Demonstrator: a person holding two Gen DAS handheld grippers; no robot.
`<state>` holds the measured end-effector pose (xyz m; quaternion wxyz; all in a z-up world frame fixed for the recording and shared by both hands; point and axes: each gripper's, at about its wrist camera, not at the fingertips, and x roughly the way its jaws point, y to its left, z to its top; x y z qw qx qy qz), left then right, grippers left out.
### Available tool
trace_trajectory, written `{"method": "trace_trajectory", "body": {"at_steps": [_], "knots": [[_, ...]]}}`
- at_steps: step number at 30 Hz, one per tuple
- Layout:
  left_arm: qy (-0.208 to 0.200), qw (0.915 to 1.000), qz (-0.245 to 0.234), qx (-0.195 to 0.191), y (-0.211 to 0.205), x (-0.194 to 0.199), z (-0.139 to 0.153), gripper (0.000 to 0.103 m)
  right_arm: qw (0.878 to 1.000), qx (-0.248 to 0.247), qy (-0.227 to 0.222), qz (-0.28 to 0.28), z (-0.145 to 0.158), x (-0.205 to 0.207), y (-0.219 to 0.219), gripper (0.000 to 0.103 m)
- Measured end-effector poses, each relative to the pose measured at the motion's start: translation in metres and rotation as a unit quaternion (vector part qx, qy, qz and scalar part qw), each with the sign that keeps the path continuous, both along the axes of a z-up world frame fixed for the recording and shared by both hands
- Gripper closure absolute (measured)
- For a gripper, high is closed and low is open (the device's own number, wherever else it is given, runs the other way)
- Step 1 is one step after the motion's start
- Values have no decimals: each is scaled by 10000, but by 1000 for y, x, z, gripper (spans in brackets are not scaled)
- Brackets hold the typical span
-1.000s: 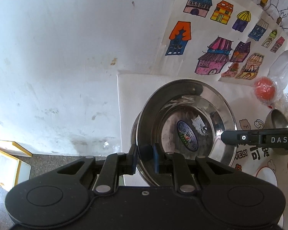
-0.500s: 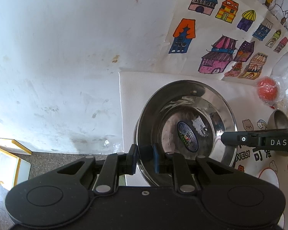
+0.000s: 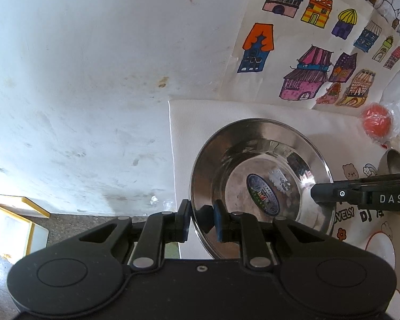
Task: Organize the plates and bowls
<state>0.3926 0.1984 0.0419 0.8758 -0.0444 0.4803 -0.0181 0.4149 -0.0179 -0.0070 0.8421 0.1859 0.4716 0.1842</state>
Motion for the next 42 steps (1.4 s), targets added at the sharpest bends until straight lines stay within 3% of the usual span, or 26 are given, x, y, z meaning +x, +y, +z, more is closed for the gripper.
{"method": "trace_trajectory", "body": {"at_steps": [9, 20, 26, 32, 42], "knots": [[-85, 9999, -39, 123, -2, -2, 1, 84, 9998, -93, -151, -2, 3, -4, 3, 78], [-153, 9999, -34, 73, -2, -7, 3, 83, 9988, -212, -437, -93, 12, -13, 2, 53], [-307, 9995, -1, -8, 0, -12, 7, 66, 9980, -212, -572, -167, 14, -20, -4, 38], [-471, 9989, -7, -6, -3, -23, 15, 47, 9977, -161, -615, -215, 15, -29, -7, 32], [-552, 9985, 10, 11, -6, -37, 22, 46, 9971, -109, -712, -239, 21, -42, -7, 31]]}}
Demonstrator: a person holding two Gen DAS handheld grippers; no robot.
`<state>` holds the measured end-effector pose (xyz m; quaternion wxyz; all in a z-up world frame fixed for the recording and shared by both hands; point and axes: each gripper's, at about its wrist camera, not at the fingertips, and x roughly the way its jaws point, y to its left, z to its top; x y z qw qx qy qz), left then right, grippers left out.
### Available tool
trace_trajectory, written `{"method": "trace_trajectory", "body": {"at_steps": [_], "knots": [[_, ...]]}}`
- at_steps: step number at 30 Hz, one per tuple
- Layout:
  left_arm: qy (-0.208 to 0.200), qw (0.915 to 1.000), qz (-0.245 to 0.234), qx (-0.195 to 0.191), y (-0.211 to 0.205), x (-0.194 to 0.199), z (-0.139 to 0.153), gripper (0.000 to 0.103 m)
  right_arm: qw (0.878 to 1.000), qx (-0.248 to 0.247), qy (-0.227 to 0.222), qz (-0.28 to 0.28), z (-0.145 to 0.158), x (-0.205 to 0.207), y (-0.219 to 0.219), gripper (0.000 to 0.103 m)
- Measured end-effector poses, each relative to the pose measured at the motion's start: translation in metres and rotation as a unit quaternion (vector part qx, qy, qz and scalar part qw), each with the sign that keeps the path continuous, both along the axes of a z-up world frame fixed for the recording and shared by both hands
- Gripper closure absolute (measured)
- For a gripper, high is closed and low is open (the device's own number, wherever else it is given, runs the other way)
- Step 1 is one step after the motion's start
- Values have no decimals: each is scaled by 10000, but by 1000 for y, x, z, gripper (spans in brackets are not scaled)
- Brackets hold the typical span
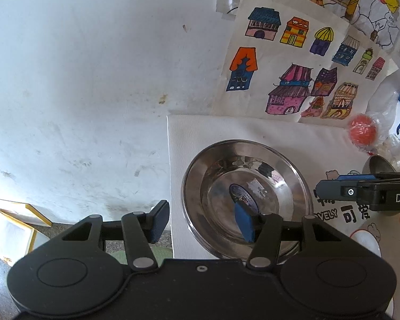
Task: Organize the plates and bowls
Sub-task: 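Lower the steel plates onto the plate stack and open both grippers, then move the left tool toward the steel mixing bowl while the right tool approaches its rim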
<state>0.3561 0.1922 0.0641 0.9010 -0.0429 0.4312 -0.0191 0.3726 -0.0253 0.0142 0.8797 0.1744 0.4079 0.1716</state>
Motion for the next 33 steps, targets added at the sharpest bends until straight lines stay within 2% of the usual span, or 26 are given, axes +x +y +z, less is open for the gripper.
{"method": "trace_trajectory", "body": {"at_steps": [8, 12, 23, 25, 33], "knots": [[-112, 9999, -97, -43, -10, -16, 7, 46, 9999, 98, -83, 39, 5, -23, -4, 29], [-211, 9996, -158, -72, -17, -27, 12, 35, 9997, 106, -206, 10, 9, -40, -11, 24], [-589, 9979, -217, -126, -34, -59, 28, 13, 9984, 154, -517, -182, 19, -89, -45, 15], [-667, 9974, -208, -164, -36, -65, 30, 7, 9979, 179, -585, -195, 20, -96, -49, 13], [-736, 9966, -245, -288, -48, -78, 30, 1, 9971, 220, -701, -185, 20, -119, -62, 7]]}}
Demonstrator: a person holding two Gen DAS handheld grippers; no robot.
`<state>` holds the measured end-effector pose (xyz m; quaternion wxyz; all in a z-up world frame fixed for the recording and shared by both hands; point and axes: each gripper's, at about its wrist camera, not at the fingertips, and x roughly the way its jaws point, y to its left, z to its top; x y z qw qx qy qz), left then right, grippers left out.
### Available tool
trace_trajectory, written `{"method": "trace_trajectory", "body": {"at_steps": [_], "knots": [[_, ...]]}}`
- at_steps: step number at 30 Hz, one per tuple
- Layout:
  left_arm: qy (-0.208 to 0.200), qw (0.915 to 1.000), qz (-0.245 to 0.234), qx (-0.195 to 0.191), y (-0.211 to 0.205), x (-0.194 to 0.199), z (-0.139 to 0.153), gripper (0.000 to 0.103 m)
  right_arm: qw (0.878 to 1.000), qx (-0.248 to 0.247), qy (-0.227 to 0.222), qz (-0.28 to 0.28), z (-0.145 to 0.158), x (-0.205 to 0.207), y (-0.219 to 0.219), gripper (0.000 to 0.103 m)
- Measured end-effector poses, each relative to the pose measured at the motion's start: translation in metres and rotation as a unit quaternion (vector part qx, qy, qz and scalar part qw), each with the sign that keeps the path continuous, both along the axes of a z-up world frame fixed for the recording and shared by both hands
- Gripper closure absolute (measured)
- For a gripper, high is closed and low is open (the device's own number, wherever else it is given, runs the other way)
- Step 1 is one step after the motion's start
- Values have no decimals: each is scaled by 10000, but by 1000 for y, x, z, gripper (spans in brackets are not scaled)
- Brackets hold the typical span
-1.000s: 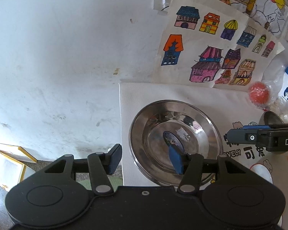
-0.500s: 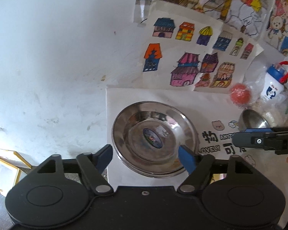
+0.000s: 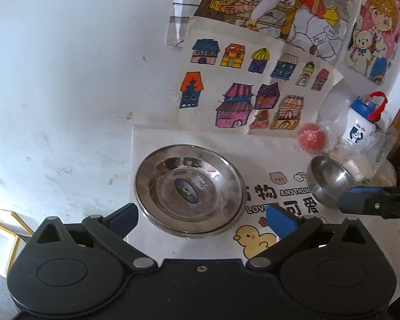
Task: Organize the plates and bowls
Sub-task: 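Move the left tool toward the steel mixing bowl while the right tool approaches its rim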
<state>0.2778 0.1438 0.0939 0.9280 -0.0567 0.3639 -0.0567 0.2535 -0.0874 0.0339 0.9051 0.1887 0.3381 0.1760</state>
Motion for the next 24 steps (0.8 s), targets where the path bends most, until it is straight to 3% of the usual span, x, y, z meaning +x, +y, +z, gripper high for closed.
{"method": "trace_trajectory", "body": {"at_steps": [8, 24], "knots": [[25, 9999, -46, -163, -15, -7, -6, 1, 9999, 32, -50, 91, -3, -19, -8, 4], [96, 9993, -344, -113, -43, -5, -20, 1, 9991, -28, 115, 398, -18, -44, -36, 2]]}}
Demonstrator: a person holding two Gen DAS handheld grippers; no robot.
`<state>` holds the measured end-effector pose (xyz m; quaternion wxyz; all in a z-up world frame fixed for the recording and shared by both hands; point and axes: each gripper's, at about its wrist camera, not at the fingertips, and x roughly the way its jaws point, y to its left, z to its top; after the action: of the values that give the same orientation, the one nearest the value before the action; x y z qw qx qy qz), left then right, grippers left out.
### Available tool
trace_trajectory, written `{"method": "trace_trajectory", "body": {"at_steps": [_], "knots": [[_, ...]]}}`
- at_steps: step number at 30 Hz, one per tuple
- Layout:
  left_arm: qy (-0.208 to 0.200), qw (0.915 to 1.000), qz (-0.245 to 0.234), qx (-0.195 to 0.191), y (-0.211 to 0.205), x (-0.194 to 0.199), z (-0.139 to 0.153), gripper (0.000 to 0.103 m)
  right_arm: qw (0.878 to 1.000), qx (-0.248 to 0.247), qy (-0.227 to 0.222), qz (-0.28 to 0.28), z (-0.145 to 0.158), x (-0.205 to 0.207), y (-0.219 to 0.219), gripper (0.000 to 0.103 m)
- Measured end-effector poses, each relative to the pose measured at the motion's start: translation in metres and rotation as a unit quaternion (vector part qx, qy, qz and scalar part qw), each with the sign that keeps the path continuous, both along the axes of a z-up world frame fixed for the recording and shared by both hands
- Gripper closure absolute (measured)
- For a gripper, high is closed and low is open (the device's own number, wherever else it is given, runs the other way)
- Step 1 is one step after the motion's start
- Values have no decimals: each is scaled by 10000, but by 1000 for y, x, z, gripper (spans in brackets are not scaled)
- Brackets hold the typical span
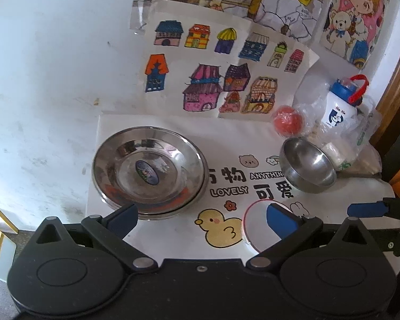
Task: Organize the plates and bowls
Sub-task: 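Move the left tool toward the steel mixing bowl while the right tool approaches its rim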
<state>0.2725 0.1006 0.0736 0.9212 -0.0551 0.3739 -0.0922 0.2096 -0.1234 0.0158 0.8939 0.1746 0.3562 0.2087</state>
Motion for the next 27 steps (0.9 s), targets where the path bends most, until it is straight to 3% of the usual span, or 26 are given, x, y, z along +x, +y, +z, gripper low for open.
{"method": "trace_trajectory", "body": {"at_steps": [18, 27], "knots": [[269, 9966, -779, -15, -88, 77, -20, 1, 9910, 262, 617, -1163, -21, 24, -99, 3], [528, 9944, -906, 102, -127, 129, -33, 1, 9799, 545, 971, -1656, -48, 65, -134, 15]]}}
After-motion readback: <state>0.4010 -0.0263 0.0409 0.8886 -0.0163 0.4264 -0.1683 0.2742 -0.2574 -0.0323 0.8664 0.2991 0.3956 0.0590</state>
